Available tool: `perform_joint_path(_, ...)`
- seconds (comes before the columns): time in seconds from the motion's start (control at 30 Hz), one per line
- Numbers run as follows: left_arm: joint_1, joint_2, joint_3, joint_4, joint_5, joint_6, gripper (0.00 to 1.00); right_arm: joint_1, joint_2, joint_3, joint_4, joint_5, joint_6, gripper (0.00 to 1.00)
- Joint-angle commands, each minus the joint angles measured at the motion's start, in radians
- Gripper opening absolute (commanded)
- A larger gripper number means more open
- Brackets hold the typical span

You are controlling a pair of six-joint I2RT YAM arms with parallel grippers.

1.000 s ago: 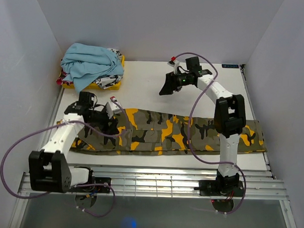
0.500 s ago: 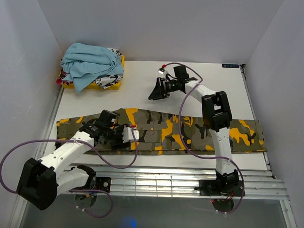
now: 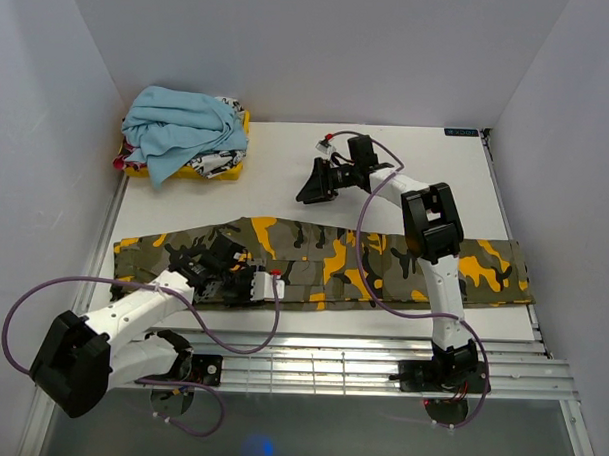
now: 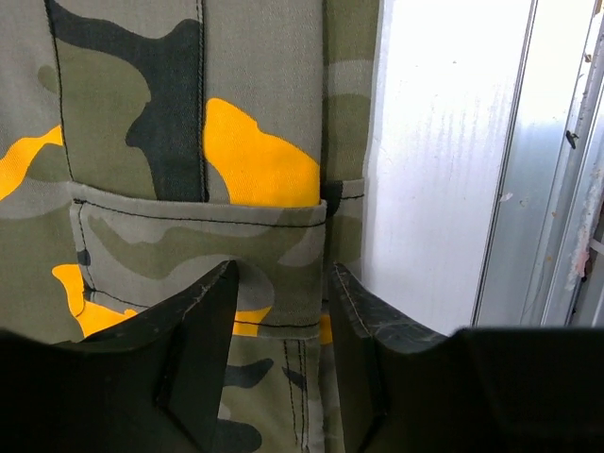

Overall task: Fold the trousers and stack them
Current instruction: Fold the trousers

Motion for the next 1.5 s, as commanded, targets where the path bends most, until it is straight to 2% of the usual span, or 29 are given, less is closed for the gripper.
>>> perform_joint_path(0.0,-0.016,-0.023,-0.013,0.015,-0.005,0.004,0.53,0.007,-0.008,-0.018,0.120,-0.047,0.067,0.79)
perform_joint_path(0.07,-0.022,-0.015,-0.018,0.016,-0.011,-0.001,0.52,0.007,-0.008,-0.029,0.131,-0.050,0.077,0.79)
perform_joint_path(0.27,-0.036,0.017,-0.027,0.044,-0.028,-0.021,0.34,0.007,-0.029,-0.082,0.169,-0.055,0.084,0.78)
perform_joint_path(0.3,-0.039,0.019,-0.025,0.049,-0.028,-0.025,0.29,0.007,-0.029,-0.084,0.171,-0.059,0.084,0.78)
perform_joint_path(0.33,-0.039,0.019,-0.021,0.047,-0.026,-0.036,0.18,0.007,-0.031,-0.087,0.172,-0.060,0.086,0.78)
perform_joint_path(0.43,-0.039,-0.009,0.001,0.018,-0.008,-0.035,0.00,0.008,-0.038,-0.096,0.184,-0.060,0.087,0.78)
perform_joint_path(0.63,-0.039,-0.107,0.106,-0.140,0.066,-0.050,0.00,0.010,-0.040,-0.084,0.178,-0.064,0.089,0.79)
perform_joint_path(0.8,-0.039,-0.155,0.116,-0.249,0.121,-0.012,0.00,0.013,-0.040,-0.087,0.180,-0.081,0.090,0.79)
perform_joint_path(0.9,-0.039,-0.118,0.070,-0.261,0.151,0.016,0.00,0.016,-0.035,-0.085,0.184,-0.093,0.095,0.80)
perform_joint_path(1.13,-0.039,0.127,-0.001,-0.206,0.126,0.047,0.00,0.025,-0.020,-0.066,0.177,-0.128,0.107,0.79)
perform_joint_path(1.3,-0.039,0.172,-0.071,-0.123,0.089,0.091,0.00,0.049,-0.005,-0.047,0.181,-0.148,0.124,0.79)
perform_joint_path(1.37,-0.039,0.181,-0.079,-0.113,0.070,0.099,0.00,0.071,0.009,-0.049,0.213,-0.168,0.161,0.79)
perform_joint_path(1.47,-0.039,0.195,-0.074,-0.111,0.070,0.100,0.00,0.100,0.018,-0.106,0.411,-0.234,0.332,0.76)
